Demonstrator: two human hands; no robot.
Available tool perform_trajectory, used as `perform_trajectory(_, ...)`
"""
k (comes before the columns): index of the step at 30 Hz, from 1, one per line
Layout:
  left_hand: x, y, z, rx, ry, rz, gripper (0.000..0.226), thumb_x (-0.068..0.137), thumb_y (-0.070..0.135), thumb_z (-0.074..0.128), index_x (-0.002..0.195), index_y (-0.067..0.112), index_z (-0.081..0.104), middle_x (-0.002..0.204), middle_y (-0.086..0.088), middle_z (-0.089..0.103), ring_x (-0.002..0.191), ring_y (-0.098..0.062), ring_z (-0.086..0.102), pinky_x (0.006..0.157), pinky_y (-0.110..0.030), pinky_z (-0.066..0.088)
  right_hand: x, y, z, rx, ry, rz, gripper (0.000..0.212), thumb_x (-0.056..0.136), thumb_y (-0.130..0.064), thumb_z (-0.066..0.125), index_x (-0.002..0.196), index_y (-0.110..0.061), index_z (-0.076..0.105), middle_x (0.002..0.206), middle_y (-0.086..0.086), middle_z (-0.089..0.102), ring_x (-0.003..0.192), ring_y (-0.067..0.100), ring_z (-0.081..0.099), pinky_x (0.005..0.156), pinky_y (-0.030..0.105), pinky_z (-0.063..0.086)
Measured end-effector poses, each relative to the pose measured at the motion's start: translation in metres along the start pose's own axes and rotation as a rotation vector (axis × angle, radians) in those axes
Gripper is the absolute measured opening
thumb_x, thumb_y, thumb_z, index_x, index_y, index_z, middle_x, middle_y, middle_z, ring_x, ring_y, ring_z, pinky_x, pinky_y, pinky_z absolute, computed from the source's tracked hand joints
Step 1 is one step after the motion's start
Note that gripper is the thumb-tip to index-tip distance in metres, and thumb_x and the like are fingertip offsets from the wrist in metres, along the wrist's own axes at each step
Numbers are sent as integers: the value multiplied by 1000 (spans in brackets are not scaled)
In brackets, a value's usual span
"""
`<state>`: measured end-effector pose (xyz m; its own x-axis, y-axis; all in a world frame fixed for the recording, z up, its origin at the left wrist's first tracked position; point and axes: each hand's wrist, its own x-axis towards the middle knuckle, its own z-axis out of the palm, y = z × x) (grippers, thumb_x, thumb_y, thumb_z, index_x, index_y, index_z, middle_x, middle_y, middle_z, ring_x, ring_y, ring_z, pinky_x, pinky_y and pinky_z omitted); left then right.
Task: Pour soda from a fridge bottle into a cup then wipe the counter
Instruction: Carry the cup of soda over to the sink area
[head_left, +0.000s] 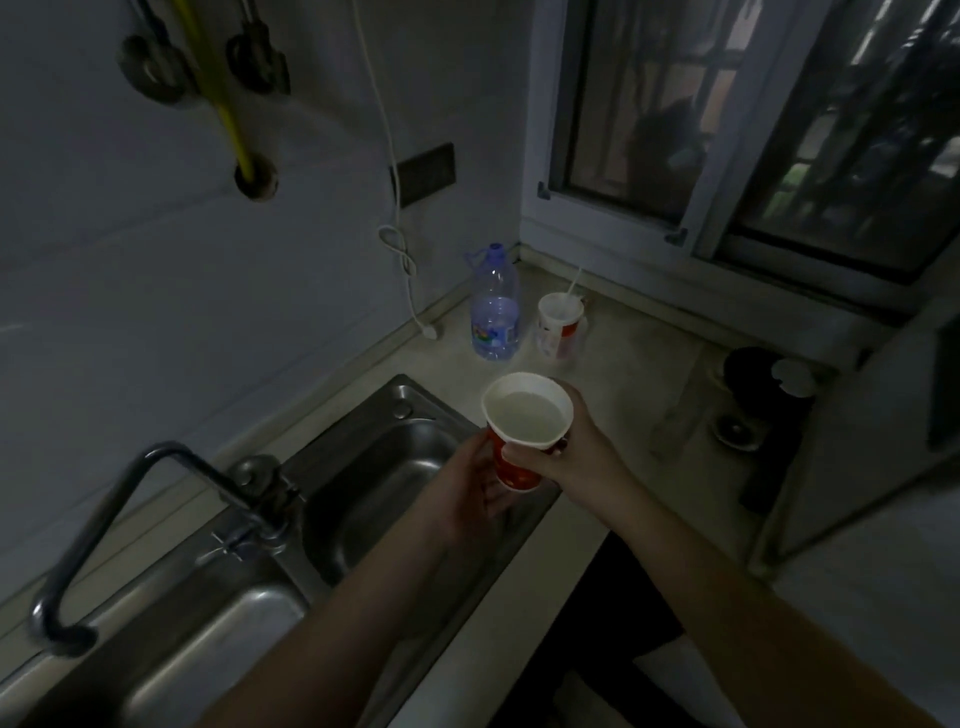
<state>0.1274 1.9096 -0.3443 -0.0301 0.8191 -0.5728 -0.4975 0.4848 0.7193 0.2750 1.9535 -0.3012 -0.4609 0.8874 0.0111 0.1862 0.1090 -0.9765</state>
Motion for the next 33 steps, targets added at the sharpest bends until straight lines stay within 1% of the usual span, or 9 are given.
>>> perform_trajectory(3,32,10,8,-41,28,0,42,92,46,49,114,15,66,111,-9,69,96,-23,66,74,-31,51,33,15,-14,15,-39,21,79,71,-14,83,132,-26,35,124,-12,54,107,-11,53,82,9,45)
perform_trajectory(7,74,14,16,-106,68,34,54,85,41,54,125,5,62,119,-18,64,98,-27,62,79,-35,51,65,38,-26,41,-63,47,82,68,-11,85,132,-26,36,119,-19,53,101,-18,51,74,4,45)
perform_trajectory(11,110,12,21,-164,94,6,42,89,37,49,112,7,68,111,-16,63,93,-25,60,73,-33,50,92,61,-33,71,-94,76,85,66,-11,86,136,-23,38,124,-8,56,112,0,54,77,14,50)
perform_trajectory(16,145,9,18,-212,147,-8,38,91,31,43,94,8,73,94,-11,62,75,-20,60,62,-28,46,120,93,-34,74,-125,132,83,62,-20,89,131,-28,43,122,-10,59,115,9,55,91,43,54)
perform_trajectory(21,168,8,10,-230,120,-6,45,94,32,41,83,13,80,88,-8,74,80,-18,71,78,-30,48,141,117,-25,97,-102,139,81,62,-14,89,131,-22,47,122,-4,61,114,9,57,96,45,51)
perform_trajectory(25,186,10,1,-166,264,-47,36,95,41,48,103,15,72,103,-9,74,90,-19,71,76,-31,52,153,132,-20,121,-97,152,77,63,-6,87,128,-21,49,118,-3,62,110,8,59,92,47,52)
perform_trajectory(27,189,13,3,-87,325,-47,29,97,39,48,94,18,67,80,-3,75,69,-13,71,68,-28,49,158,140,-19,132,-103,156,76,62,-7,87,126,-25,50,117,-4,62,110,12,60,89,52,53)
perform_trajectory(29,192,17,5,-63,346,-44,23,98,35,48,89,20,64,66,2,71,62,-13,67,62,-27,49,159,145,-19,126,-106,158,74,62,-9,87,124,-27,51,116,-6,63,111,13,60,87,53,53)
perform_trajectory(33,192,19,2,-86,437,20,16,94,30,55,93,20,67,90,-2,71,78,-15,66,58,-24,50,162,152,-17,89,-105,134,77,61,-13,88,126,-25,51,118,-7,63,112,13,60,93,51,51)
